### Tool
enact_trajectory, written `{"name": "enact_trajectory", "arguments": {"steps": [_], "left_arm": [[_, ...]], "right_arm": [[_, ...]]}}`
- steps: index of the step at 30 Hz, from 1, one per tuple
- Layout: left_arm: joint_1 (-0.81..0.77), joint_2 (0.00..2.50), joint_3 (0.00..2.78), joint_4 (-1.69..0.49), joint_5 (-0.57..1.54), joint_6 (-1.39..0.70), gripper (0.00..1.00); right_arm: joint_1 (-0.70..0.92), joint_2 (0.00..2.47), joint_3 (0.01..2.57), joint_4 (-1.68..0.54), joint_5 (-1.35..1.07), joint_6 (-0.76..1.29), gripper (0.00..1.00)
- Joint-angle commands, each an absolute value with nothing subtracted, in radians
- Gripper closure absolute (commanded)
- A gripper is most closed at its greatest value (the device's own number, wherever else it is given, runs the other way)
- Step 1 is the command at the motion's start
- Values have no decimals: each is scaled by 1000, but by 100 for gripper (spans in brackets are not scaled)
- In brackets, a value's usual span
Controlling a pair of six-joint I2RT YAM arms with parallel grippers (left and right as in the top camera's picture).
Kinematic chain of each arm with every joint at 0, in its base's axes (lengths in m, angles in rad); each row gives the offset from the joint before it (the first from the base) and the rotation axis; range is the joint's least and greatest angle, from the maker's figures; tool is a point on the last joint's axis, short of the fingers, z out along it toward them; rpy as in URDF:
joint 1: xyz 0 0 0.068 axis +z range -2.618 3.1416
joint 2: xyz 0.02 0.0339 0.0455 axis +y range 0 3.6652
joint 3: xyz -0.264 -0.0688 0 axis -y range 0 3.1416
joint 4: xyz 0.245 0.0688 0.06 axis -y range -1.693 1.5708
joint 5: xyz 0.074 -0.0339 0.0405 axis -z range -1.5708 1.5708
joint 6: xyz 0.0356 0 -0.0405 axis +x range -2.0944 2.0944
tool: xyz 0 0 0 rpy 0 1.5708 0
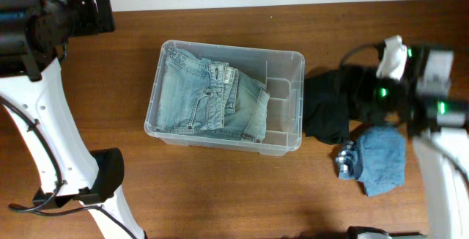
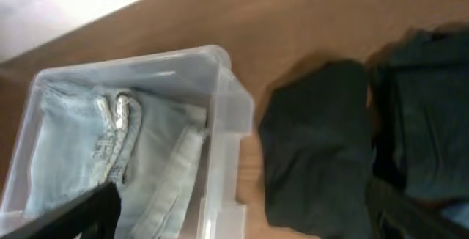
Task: Pack container
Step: 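Grasp the black folded clothes with the right gripper and lift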
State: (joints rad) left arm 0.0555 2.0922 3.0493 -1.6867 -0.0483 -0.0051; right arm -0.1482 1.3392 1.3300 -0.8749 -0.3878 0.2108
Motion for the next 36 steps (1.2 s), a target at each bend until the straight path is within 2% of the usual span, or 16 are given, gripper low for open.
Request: {"name": "enact_trajectory", "arguments": {"steps": [1, 7, 11, 15, 19, 21, 22, 24, 27, 29, 36], "left_arm": [[61, 2085, 3057, -1687, -41, -15, 0], [61, 2085, 3057, -1687, -41, -15, 0], [61, 2085, 3057, -1687, -41, -15, 0], [61, 2085, 3057, -1687, -41, -15, 0], [61, 2085, 3057, -1687, -41, -15, 0], [61, 2085, 3057, -1687, -40, -15, 0], [61, 2085, 3057, -1687, -41, -15, 0], [61, 2085, 3057, -1687, -41, -15, 0], [61, 2085, 3057, -1687, -41, -15, 0], [61, 2085, 3057, -1687, -40, -15, 0], [61, 2085, 3057, -1687, -41, -15, 0]], "right_arm": [[-188, 1524, 1458, -925, -397, 215, 1], [-278, 1821, 1483, -1016, -458, 152, 1], [-256, 1976, 1480, -1088, -543, 3, 2], [-241, 2070, 1480, -1072, -575, 3, 4], [-236, 2123, 1479, -1043, -572, 8, 16], [-237, 2135, 1479, -1026, -568, 8, 27], [-237, 2141, 1477, -1009, -565, 8, 33], [-237, 2140, 1477, -994, -565, 8, 55], [-237, 2119, 1481, -1031, -572, 26, 75], [-237, 2072, 1500, -1071, -572, 26, 79], [-234, 1742, 1628, -1183, -577, 54, 83]]}}
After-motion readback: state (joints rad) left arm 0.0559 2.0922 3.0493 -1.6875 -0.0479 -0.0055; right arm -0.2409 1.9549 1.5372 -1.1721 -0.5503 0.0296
